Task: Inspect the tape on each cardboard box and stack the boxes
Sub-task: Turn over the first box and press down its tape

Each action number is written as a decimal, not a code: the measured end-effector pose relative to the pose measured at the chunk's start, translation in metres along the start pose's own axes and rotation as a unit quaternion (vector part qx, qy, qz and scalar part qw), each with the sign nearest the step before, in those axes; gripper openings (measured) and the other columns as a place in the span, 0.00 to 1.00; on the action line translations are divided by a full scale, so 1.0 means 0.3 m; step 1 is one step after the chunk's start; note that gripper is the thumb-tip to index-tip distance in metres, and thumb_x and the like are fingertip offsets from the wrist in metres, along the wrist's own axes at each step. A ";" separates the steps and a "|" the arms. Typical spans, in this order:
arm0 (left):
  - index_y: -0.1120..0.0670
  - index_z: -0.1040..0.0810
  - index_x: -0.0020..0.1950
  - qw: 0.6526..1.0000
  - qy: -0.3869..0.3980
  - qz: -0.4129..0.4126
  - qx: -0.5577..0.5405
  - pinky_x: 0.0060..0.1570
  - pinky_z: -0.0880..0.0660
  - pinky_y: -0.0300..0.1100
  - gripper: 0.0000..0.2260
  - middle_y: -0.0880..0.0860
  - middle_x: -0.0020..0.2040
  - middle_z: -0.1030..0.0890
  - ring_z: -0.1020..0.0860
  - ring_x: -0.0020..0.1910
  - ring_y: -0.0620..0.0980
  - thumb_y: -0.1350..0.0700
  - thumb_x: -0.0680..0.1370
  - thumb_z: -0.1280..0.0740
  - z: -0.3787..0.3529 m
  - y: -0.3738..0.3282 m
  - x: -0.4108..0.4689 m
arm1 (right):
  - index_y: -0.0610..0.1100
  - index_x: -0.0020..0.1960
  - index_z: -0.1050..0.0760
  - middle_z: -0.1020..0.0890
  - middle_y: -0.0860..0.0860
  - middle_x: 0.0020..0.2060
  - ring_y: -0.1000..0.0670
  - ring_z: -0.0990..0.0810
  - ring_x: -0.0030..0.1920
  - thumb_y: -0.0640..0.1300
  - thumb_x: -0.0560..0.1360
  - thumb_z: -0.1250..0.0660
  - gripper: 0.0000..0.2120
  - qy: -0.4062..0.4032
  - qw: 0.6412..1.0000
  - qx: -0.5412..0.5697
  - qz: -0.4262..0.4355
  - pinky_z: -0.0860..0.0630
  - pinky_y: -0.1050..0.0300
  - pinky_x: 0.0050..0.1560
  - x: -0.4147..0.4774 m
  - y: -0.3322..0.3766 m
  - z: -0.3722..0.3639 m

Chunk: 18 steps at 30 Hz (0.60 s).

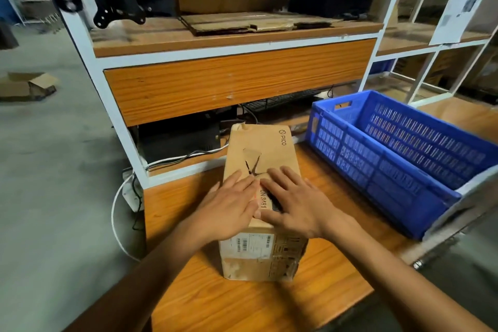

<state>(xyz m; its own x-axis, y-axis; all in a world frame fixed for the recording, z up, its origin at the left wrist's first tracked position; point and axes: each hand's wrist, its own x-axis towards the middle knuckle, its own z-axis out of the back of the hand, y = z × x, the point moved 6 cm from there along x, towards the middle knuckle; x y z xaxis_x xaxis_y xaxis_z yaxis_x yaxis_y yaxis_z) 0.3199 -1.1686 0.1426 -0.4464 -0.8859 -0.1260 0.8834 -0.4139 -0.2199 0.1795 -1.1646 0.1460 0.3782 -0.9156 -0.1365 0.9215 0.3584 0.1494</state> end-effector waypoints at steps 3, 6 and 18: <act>0.47 0.42 0.81 0.999 0.023 -0.015 0.028 0.76 0.46 0.57 0.25 0.47 0.79 0.38 0.46 0.79 0.49 0.43 0.84 0.48 0.044 -0.008 0.010 | 0.56 0.81 0.49 0.48 0.53 0.81 0.47 0.53 0.81 0.76 0.74 0.48 0.42 0.056 0.998 -0.025 0.008 0.45 0.32 0.76 0.016 -0.007 0.036; 0.46 0.24 0.67 0.998 -0.029 -0.058 0.017 0.61 0.31 0.52 0.16 0.48 0.57 0.22 0.30 0.61 0.48 0.46 0.83 0.42 0.121 -0.011 0.028 | 0.54 0.73 0.30 0.27 0.50 0.71 0.46 0.30 0.70 0.72 0.74 0.38 0.34 0.078 0.997 0.011 0.026 0.29 0.44 0.66 0.046 -0.021 0.125; 0.48 0.17 0.59 0.996 -0.007 -0.004 0.094 0.70 0.37 0.58 0.16 0.52 0.78 0.41 0.45 0.76 0.55 0.46 0.83 0.43 0.068 0.077 0.204 | 0.55 0.77 0.36 0.41 0.46 0.79 0.41 0.48 0.79 0.61 0.83 0.50 0.24 0.023 0.999 -0.031 0.012 0.43 0.40 0.77 0.208 -0.043 0.054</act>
<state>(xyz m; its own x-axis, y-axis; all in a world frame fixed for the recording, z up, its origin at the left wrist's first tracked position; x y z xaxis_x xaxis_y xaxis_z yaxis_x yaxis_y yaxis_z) 0.3158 -1.2367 0.1497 -0.4534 -0.8843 -0.1117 0.8911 -0.4523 -0.0368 0.1899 -1.2293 0.1515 0.4032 -0.8975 -0.1787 0.9150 0.3927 0.0926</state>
